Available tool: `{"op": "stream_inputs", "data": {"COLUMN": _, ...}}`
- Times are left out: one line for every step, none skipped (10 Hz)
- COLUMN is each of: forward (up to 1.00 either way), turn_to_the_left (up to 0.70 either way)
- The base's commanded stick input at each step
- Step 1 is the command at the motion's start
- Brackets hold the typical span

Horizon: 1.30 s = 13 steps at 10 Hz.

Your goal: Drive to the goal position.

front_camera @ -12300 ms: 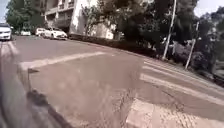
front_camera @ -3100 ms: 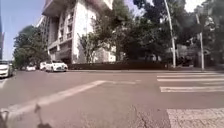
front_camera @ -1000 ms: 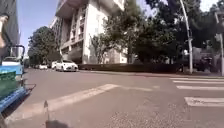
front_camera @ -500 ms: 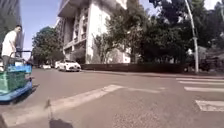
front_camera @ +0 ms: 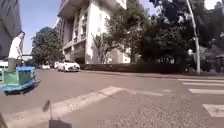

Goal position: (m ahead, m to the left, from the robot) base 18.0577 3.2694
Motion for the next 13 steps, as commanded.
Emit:
{"op": "stream_inputs", "data": {"forward": 0.45, "turn_to_the_left": 0.27}}
{"op": "stream_inputs", "data": {"forward": 0.45, "turn_to_the_left": 0.27}}
{"op": "stream_inputs", "data": {"forward": 0.45, "turn_to_the_left": 0.27}}
{"op": "stream_inputs", "data": {"forward": 0.45, "turn_to_the_left": 0.27}}
{"op": "stream_inputs", "data": {"forward": 0.45, "turn_to_the_left": 0.27}}
{"op": "stream_inputs", "data": {"forward": 0.45, "turn_to_the_left": 0.27}}
{"op": "stream_inputs", "data": {"forward": 0.45, "turn_to_the_left": 0.27}}
{"op": "stream_inputs", "data": {"forward": 0.45, "turn_to_the_left": 0.27}}
{"op": "stream_inputs", "data": {"forward": 0.45, "turn_to_the_left": 0.27}}
{"op": "stream_inputs", "data": {"forward": 0.45, "turn_to_the_left": 0.27}}
{"op": "stream_inputs", "data": {"forward": 0.45, "turn_to_the_left": 0.27}}
{"op": "stream_inputs", "data": {"forward": 0.45, "turn_to_the_left": 0.27}}
{"op": "stream_inputs", "data": {"forward": 0.45, "turn_to_the_left": 0.27}}
